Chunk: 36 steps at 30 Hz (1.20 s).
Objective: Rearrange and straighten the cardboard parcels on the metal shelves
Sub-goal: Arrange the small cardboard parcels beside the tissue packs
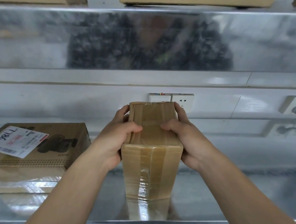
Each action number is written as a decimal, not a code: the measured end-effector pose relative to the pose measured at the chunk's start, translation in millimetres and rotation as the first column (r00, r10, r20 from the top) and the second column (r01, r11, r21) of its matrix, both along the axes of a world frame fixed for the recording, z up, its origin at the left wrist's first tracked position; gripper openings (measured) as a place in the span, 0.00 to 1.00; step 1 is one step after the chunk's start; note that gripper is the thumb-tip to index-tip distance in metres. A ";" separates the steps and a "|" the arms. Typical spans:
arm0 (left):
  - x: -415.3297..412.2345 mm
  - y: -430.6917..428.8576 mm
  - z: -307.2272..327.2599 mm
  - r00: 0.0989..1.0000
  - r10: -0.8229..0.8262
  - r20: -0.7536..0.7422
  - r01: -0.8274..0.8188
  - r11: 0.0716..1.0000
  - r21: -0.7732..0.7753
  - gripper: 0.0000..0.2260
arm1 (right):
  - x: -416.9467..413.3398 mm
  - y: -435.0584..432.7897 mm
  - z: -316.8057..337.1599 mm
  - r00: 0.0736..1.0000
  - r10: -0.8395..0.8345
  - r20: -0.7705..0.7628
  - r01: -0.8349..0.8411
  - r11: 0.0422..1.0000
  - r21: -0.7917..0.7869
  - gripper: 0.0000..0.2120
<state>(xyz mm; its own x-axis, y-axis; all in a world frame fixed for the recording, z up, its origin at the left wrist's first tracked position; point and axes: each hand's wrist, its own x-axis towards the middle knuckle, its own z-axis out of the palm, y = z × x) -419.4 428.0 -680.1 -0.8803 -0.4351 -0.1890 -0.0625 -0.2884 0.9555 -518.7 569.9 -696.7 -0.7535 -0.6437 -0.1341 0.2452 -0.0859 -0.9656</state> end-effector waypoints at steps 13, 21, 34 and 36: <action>-1.2 -0.8 -1.2 0.999 -0.025 -0.024 0.025 0.999 0.022 0.24 | 2.0 -0.8 4.0 1.000 -0.013 -0.007 0.014 1.000 0.025 0.37; -0.3 0.6 0.1 1.000 -0.007 -0.013 0.008 0.998 0.055 0.25 | 2.0 -0.8 3.5 1.000 -0.011 0.008 0.011 0.999 0.039 0.38; 3.0 2.6 6.7 1.000 -0.006 0.027 0.005 1.000 0.030 0.23 | 1.1 1.1 3.4 0.999 -0.024 0.040 0.022 0.997 0.069 0.44; 4.1 2.7 7.7 1.000 -0.007 0.029 0.006 1.000 0.024 0.23 | 2.2 2.1 3.3 0.999 -0.025 0.031 0.022 0.997 0.079 0.43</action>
